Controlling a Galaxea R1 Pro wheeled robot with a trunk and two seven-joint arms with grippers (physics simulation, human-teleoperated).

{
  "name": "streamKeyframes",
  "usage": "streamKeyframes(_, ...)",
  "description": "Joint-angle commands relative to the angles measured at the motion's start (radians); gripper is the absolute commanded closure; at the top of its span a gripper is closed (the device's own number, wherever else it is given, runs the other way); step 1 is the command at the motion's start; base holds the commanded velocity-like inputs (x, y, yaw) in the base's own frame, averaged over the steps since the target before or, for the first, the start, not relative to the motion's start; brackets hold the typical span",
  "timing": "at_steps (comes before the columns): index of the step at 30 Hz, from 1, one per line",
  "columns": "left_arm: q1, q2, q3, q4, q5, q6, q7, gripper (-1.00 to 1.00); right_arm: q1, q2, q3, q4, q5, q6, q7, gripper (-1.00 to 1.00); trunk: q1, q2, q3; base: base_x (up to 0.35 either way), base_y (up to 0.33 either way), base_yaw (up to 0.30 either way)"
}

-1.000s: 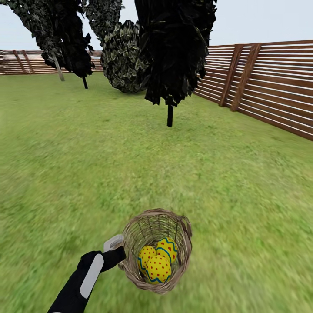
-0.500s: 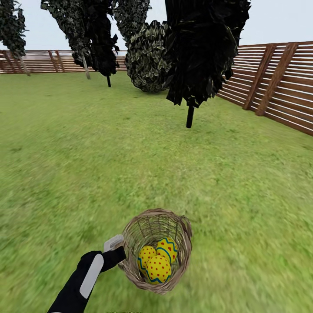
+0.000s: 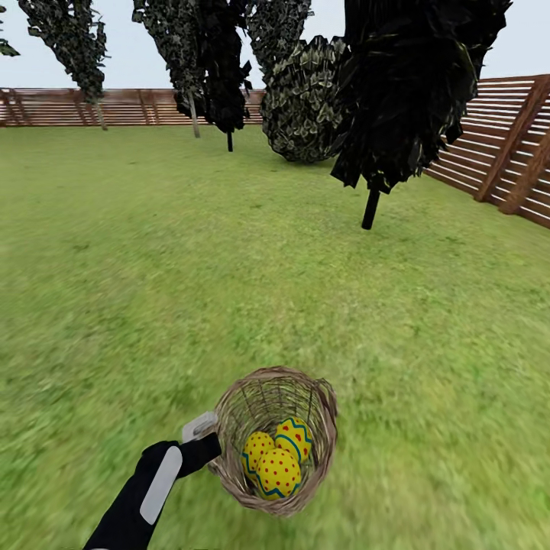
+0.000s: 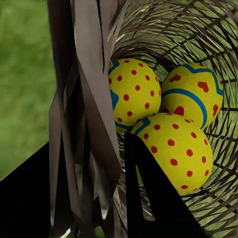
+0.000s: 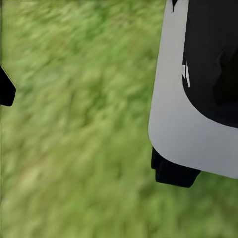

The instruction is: Take the three Easter eggs out of the wicker basket on the lawn in the garden, then place them on the lawn next to a single tree (choose any tree) so that all three eggs are next to the same tree and none are left in the basket.

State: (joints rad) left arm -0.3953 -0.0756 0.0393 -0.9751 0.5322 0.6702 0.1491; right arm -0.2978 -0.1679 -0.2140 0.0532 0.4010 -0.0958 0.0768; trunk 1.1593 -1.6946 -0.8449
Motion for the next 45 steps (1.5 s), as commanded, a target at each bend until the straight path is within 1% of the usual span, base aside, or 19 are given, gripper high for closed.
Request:
streamKeyframes(1,-0.001,-0.001,0.002,-0.002,0.022,0.003,0.007,1.0,-0.001,-0.001,-0.008,0.004,0.007,-0.007,0.001,-1.0,0.0,0.0,-0.001,0.0,0.0,0.291)
streamKeyframes(45,0.0,-0.001,0.002,-0.001,0.022,0.003,0.007,1.0,-0.001,-0.001,-0.008,0.005,0.007,-0.007,0.002,-1.0,0.0,0.0,-0.001,0.0,0.0,0.291)
